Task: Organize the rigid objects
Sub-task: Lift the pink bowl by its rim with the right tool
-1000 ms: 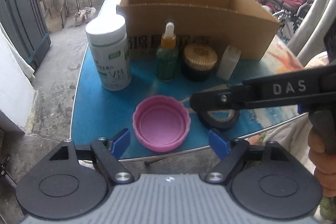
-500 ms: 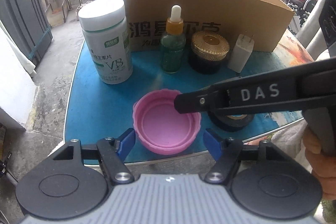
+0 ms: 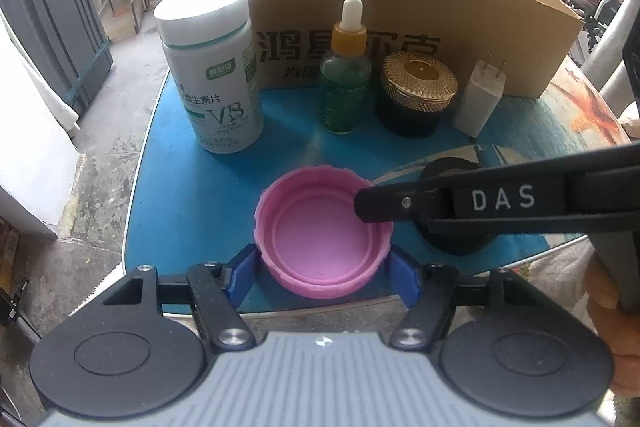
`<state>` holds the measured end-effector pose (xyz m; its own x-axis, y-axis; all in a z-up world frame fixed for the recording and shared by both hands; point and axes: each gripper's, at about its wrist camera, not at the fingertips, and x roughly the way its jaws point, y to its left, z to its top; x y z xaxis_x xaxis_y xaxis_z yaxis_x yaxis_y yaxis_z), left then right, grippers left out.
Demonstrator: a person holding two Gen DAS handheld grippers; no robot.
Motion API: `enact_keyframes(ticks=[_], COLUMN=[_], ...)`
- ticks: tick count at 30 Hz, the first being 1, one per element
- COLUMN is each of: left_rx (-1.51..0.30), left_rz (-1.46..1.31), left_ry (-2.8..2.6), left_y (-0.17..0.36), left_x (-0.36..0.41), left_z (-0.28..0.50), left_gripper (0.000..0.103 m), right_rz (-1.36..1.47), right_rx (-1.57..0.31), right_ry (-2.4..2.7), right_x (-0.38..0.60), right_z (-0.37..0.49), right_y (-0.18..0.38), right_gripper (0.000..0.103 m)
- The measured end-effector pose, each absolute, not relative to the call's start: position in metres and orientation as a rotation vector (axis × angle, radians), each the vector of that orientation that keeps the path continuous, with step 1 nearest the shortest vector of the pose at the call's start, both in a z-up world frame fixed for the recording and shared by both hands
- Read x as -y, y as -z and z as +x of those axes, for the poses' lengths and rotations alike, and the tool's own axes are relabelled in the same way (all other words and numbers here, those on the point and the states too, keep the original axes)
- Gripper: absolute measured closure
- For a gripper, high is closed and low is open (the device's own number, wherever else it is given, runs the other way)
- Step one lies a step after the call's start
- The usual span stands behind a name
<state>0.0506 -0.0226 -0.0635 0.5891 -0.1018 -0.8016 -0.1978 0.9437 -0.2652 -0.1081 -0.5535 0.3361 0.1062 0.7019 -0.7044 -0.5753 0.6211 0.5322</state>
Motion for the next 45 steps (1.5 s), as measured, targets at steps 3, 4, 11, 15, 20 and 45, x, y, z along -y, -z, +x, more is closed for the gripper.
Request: enact_keyframes(ticks=[3,4,11,15,20,45], left_rx=[-0.938,-0.933,-0.901,-0.881,-0.859,-0.659], left_rz=[-0.333,-0.327,-0.282,-0.263,-0.248,-0.182], left_ry=[-0.062,-0.064,-0.073,-0.076,-0.077,-0.054], left_y=[0.06,0.059,0.042,0.033,0.024,-0.053], left_x=[0.022,0.023,0.027,0.03,0.037,0.056], left_z=[0.048,0.046,0.04,0.035,0.032,-0.006], left_gripper=[0.033,0.033,0.033,0.033,0.033,0.033], right_rz=[0.143,0.146,0.162,0.163,0.166,0.184], right_rx=[-1.114,-1.11,-1.061,-1.032,-1.0,-0.728], right_ry=[-0.949,-0.95,-0.959,-0.961,-0.965,-0.966], right_x=[0.554,0.556,0.562,0.568,0.577,0.642], right_z=[-0.109,-0.11,-0.117,-0.122,-0.128,-0.174], right_y=[-0.337,-0.338,-0.353,-0.364,-0.377,-0.461], right_gripper=[0.092,0.092,0.092,0.092,0.092,0.092])
